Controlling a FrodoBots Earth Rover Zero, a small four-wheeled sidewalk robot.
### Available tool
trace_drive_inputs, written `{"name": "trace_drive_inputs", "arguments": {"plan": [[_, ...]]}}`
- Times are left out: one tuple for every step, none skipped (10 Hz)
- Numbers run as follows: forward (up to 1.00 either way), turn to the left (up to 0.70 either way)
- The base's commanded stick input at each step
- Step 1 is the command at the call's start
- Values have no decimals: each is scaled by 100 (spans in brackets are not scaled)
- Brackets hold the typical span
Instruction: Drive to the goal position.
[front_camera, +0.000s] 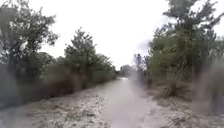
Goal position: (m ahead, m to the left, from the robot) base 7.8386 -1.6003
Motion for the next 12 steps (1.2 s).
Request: {"name": "trace_drive_inputs", "arguments": {"plan": [[60,0],[60,0],[60,0],[60,0],[60,0],[60,0],[60,0],[60,0],[60,0],[60,0],[60,0],[60,0]]}}
